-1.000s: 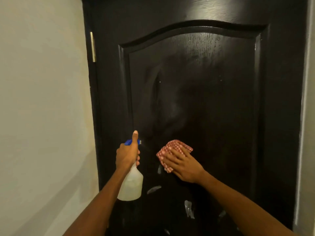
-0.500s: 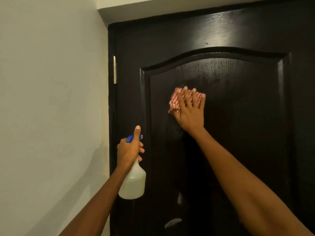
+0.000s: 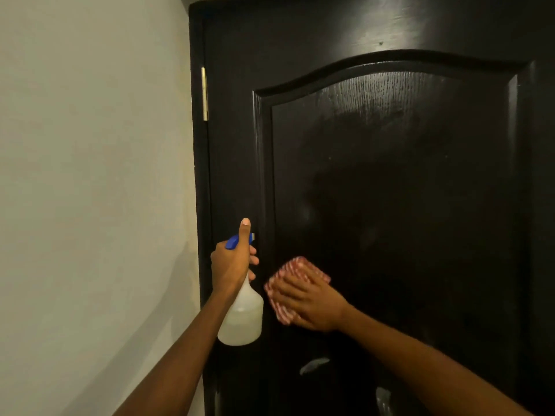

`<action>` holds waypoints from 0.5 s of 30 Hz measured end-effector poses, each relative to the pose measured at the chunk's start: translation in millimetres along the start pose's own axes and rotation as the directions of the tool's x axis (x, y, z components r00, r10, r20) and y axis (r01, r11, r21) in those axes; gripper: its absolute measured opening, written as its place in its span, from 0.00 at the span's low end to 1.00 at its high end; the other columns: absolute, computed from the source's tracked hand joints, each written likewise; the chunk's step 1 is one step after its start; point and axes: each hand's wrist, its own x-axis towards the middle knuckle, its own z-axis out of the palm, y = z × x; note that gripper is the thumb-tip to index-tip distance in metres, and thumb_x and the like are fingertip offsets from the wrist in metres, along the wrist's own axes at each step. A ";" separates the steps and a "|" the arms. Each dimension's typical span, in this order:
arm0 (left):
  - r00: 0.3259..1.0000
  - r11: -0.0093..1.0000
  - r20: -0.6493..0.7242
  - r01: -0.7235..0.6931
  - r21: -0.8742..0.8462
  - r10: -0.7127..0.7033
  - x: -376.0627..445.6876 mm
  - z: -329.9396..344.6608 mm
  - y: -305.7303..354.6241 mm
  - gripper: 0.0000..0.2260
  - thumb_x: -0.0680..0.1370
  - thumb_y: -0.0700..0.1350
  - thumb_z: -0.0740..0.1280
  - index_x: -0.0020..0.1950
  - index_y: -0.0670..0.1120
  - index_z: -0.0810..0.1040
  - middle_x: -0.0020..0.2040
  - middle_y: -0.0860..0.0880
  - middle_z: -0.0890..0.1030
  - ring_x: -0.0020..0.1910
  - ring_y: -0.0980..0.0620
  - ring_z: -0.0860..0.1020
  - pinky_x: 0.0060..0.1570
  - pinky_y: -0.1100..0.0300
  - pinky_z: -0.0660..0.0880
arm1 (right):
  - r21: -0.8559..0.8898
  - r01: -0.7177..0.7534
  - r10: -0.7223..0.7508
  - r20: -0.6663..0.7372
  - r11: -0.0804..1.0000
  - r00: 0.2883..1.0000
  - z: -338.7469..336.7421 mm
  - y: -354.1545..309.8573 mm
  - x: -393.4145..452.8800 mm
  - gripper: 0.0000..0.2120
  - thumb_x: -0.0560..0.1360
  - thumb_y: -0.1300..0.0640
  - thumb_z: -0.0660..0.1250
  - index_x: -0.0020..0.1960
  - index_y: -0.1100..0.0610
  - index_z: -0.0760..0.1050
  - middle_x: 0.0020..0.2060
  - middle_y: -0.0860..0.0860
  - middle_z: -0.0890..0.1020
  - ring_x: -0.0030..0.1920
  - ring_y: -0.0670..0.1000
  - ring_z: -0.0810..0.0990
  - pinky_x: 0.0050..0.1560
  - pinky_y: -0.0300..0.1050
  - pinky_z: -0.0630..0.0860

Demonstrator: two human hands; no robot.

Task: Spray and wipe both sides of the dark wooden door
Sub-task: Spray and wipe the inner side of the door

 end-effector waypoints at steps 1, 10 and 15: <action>1.000 1.000 0.006 0.014 -0.007 -0.014 -6.1 -2.4 -6.5 0.29 0.75 0.68 0.64 0.45 0.40 0.81 0.34 0.44 0.81 0.30 0.46 0.79 0.26 0.59 0.75 | -0.027 0.081 -0.079 0.050 0.996 0.996 15.9 -22.3 -25.6 0.31 0.81 0.40 0.56 0.81 0.47 0.55 0.80 0.51 0.56 0.80 0.56 0.53 0.76 0.65 0.36; 0.992 0.994 0.056 0.110 -0.010 -0.109 -37.3 -4.0 -46.5 0.29 0.74 0.66 0.66 0.46 0.38 0.82 0.36 0.42 0.82 0.32 0.43 0.80 0.28 0.58 0.76 | 0.060 -0.544 0.547 -0.130 0.837 0.827 -26.8 61.2 -82.6 0.36 0.77 0.42 0.63 0.80 0.50 0.53 0.79 0.55 0.61 0.80 0.55 0.42 0.75 0.71 0.47; 0.997 0.997 0.044 0.065 -0.029 -0.063 -56.0 7.2 -57.8 0.28 0.75 0.66 0.65 0.46 0.39 0.82 0.35 0.44 0.82 0.30 0.47 0.79 0.26 0.59 0.76 | 0.308 -0.915 0.957 -0.211 0.261 0.201 -97.5 143.9 -50.4 0.37 0.81 0.34 0.48 0.82 0.51 0.42 0.82 0.55 0.45 0.81 0.60 0.44 0.75 0.71 0.39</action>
